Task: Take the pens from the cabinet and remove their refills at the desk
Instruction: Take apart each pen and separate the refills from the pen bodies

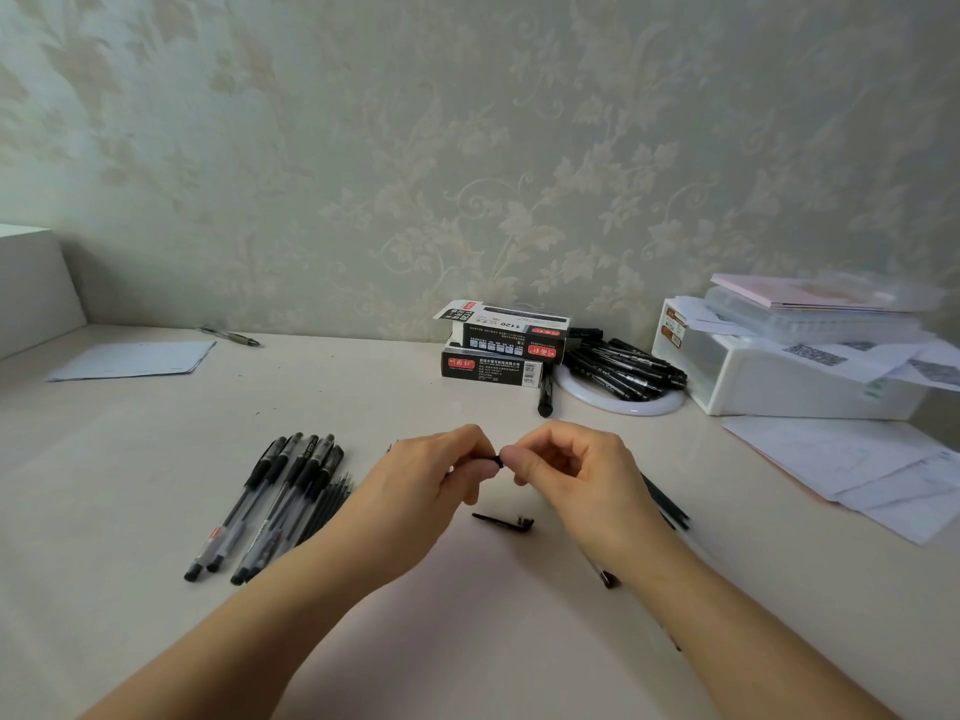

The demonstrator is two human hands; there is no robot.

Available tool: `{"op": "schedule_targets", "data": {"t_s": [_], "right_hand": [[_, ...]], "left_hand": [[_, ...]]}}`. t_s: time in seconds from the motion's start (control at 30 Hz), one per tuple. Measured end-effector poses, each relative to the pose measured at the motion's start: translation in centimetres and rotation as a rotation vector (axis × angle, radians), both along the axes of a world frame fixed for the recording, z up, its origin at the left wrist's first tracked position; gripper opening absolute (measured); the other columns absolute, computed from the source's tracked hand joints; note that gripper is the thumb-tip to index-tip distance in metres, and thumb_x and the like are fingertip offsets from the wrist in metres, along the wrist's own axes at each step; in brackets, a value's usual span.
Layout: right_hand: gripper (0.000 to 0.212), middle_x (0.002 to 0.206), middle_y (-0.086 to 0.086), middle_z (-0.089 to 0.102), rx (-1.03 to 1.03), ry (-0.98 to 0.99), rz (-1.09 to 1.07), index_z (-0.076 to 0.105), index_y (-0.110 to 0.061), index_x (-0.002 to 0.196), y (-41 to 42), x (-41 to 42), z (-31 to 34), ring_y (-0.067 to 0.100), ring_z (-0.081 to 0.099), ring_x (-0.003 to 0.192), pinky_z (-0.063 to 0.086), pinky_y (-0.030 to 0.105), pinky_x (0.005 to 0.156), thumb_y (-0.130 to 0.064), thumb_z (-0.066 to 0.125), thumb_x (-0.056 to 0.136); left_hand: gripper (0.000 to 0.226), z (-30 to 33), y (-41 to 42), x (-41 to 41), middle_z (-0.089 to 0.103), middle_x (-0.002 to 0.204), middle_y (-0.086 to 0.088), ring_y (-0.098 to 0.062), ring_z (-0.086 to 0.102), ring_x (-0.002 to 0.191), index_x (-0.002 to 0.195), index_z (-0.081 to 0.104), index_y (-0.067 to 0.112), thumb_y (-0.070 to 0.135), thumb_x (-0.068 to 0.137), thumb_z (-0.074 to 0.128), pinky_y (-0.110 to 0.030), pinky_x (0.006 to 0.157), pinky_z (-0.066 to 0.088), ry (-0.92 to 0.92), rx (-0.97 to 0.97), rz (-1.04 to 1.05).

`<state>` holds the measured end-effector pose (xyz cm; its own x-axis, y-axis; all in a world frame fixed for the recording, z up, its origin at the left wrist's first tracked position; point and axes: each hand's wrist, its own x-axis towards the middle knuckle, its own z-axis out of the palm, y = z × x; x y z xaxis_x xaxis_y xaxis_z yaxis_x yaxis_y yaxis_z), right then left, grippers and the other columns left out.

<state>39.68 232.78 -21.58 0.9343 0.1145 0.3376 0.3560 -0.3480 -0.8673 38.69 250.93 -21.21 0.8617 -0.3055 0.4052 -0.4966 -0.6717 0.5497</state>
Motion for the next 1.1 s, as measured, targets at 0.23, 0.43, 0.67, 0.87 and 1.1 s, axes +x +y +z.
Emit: {"op": "schedule_targets", "data": {"t_s": [0.23, 0.43, 0.67, 0.87, 1.1], "right_hand": [[0.009, 0.090, -0.017, 0.070, 0.022, 0.027, 0.024, 0.070, -0.034, 0.095, 0.17, -0.12, -0.10, 0.012, 0.062, 0.077, 0.051, 0.019, 0.071, -0.035, 0.072, 0.086], [0.019, 0.075, -0.007, 0.072, -0.048, 0.049, 0.021, 0.070, -0.025, 0.081, 0.03, -0.10, 0.00, 0.000, 0.062, 0.068, 0.051, 0.025, 0.073, -0.037, 0.062, 0.093], [0.007, 0.092, -0.014, 0.071, 0.016, 0.063, 0.051, 0.069, -0.032, 0.097, 0.19, -0.09, 0.02, 0.015, 0.064, 0.084, 0.052, 0.021, 0.073, -0.030, 0.068, 0.090], [0.011, 0.077, -0.005, 0.072, -0.004, 0.046, 0.025, 0.069, -0.023, 0.083, -0.07, -0.12, 0.20, 0.007, 0.064, 0.073, 0.050, 0.018, 0.071, -0.031, 0.067, 0.090], [0.010, 0.089, -0.017, 0.070, 0.021, 0.039, 0.012, 0.068, -0.032, 0.094, 0.09, -0.03, 0.08, 0.011, 0.063, 0.079, 0.051, 0.018, 0.072, -0.039, 0.069, 0.087]], "left_hand": [[0.011, -0.26, 0.01, 0.05, 0.061, 0.073, 0.015, -0.001, 0.052, 0.069, 0.091, 0.056, 0.029, 0.032, 0.098, 0.048, -0.016, 0.057, 0.036, -0.030, 0.046, 0.037], [0.010, -0.13, -0.19, -0.13, 0.059, 0.073, 0.015, 0.000, 0.052, 0.070, 0.090, 0.054, 0.031, 0.034, 0.097, 0.049, -0.017, 0.056, 0.037, -0.051, 0.059, 0.025], [0.011, 0.03, -0.26, -0.29, 0.061, 0.075, 0.013, -0.004, 0.053, 0.072, 0.093, 0.056, 0.027, 0.033, 0.098, 0.049, -0.020, 0.060, 0.040, -0.042, 0.049, 0.031], [0.011, 0.17, -0.44, -0.61, 0.060, 0.074, 0.014, 0.000, 0.051, 0.069, 0.094, 0.056, 0.027, 0.032, 0.098, 0.048, -0.016, 0.057, 0.036, -0.048, 0.051, 0.015], [0.011, 0.12, -0.34, -0.45, 0.061, 0.074, 0.012, 0.000, 0.051, 0.067, 0.093, 0.056, 0.027, 0.032, 0.099, 0.048, -0.015, 0.056, 0.036, -0.048, 0.035, 0.020]]}}
